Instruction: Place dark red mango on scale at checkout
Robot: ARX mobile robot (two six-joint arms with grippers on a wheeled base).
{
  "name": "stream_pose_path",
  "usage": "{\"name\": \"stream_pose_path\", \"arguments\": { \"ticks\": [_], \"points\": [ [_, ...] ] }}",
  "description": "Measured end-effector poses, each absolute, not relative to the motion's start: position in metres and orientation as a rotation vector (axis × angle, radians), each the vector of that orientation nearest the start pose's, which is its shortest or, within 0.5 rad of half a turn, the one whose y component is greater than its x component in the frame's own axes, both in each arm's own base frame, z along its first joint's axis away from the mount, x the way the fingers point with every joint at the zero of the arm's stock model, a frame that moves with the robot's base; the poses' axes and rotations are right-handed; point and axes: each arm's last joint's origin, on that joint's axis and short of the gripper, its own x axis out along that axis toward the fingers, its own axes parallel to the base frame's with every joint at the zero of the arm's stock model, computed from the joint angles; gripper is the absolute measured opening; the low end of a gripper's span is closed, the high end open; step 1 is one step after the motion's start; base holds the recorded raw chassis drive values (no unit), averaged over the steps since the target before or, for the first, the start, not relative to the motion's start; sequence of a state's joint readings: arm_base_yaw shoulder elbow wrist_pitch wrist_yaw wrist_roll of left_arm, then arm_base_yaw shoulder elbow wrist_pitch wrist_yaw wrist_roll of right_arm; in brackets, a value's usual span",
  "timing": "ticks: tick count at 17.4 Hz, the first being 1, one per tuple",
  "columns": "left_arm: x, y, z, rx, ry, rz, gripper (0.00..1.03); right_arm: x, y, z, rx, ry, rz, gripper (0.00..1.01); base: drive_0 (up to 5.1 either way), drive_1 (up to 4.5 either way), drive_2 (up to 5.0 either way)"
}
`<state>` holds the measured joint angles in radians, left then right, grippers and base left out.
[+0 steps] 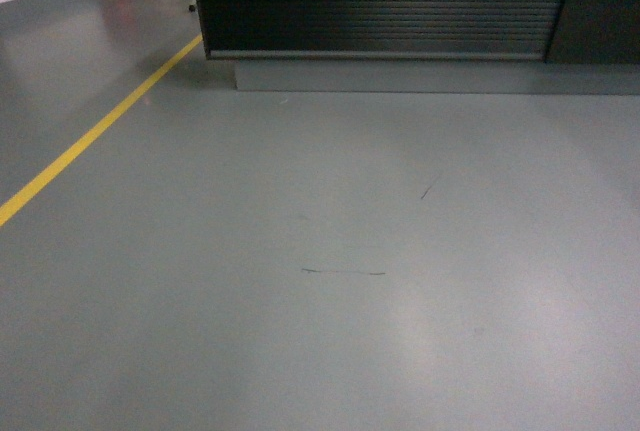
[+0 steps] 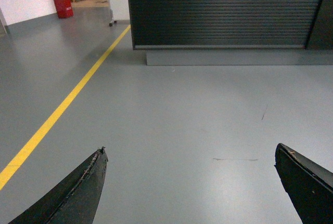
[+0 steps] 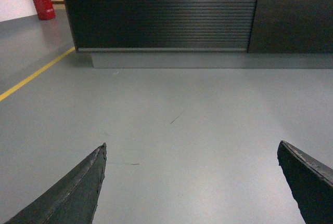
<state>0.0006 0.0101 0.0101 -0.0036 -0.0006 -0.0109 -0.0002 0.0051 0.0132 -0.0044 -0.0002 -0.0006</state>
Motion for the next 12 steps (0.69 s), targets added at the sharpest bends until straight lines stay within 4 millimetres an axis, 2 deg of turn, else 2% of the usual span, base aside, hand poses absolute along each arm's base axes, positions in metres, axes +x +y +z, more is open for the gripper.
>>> {"name": "stream_pose_path", "arguments": {
  "ticks": [12],
  "points": [
    [0.0977,0.0001,0.1658,-0.011,0.004,0.001,0.98,0.0972,0.0,0.167,-0.001,-0.002,0.0,0.98,0.1,3.72,-3.6]
  ]
}}
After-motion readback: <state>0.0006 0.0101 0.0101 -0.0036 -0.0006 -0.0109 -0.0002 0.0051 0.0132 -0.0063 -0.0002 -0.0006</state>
